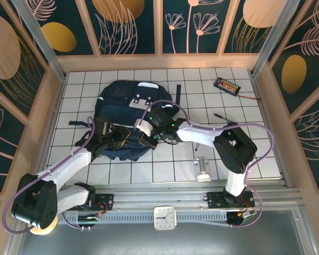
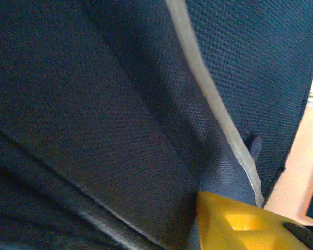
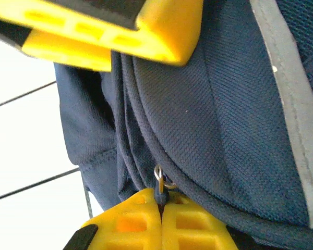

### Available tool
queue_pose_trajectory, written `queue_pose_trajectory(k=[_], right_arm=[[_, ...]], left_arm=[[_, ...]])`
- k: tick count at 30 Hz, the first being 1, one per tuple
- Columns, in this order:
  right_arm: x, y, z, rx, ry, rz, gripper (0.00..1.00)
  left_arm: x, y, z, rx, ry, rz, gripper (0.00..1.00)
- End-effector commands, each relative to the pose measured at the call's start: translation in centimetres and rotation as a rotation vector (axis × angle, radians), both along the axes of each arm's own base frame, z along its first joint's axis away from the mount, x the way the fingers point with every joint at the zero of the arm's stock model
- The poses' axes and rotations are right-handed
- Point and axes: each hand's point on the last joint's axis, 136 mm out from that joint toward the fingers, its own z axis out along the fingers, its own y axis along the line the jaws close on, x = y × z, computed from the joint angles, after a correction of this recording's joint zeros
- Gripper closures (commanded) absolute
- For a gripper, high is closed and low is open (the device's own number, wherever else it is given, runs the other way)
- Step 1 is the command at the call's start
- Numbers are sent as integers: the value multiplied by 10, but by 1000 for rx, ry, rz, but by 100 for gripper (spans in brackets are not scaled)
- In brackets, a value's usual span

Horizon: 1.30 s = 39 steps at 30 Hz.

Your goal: Pack the student bag

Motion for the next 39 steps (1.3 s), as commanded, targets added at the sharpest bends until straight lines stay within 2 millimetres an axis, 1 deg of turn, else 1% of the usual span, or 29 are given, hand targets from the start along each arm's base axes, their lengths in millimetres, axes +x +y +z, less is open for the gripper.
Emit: queue_pose_trajectory(k=[1, 2, 5, 6, 8, 10, 12, 14, 18, 19, 21, 23, 26, 28, 32, 33, 35, 39], right_arm=[[-6, 22, 20, 105, 113, -49, 100], [-3, 17, 17, 98, 132, -70, 100], [1, 3, 16, 104, 139, -100, 100], [2, 0, 17, 108, 141, -106, 100], [5, -6, 16, 107, 150, -117, 100], [5, -8, 16, 109, 153, -121, 100], [4, -9, 17, 117, 158, -123, 100], [4, -9, 17, 122, 164, -125, 100], [4, -13, 18, 118, 160, -125, 100], [4, -15, 17, 113, 161, -127, 100], [4, -18, 16, 107, 158, -126, 100], [6, -19, 17, 106, 157, -129, 100], [8, -19, 17, 109, 157, -131, 100], [9, -17, 16, 109, 159, -129, 100], [10, -14, 14, 108, 164, -125, 100], [11, -14, 13, 107, 165, -124, 100], [11, -14, 11, 102, 167, -124, 100], [11, -14, 11, 92, 167, -120, 100]], left_arm=[[5, -12, 34, -36, -113, -50, 43], [1, -8, 38, -7, -118, -55, 34], [-16, 8, 45, 65, -111, -70, 4], [-22, 14, 44, 81, -103, -70, 1], [-31, 30, 44, 106, -82, -60, 1], [-33, 49, 47, 140, -77, -34, 1], [-25, 66, 58, 184, -100, -14, 1], [-11, 80, 70, 246, -105, -22, 1], [21, 109, 79, 375, -93, -47, 1], [31, 116, 82, 383, -106, -47, 1], [53, 124, 83, 370, -114, -70, 9], [69, 130, 74, 429, -79, -130, 14], [76, 141, 60, 519, -13, -199, 16], [78, 144, 55, 533, -5, -218, 18], [90, 137, 43, 496, -24, -250, 25], [95, 136, 40, 493, -29, -258, 28], [104, 136, 32, 492, -27, -274, 39], [122, 135, 24, 496, -44, -309, 43]])
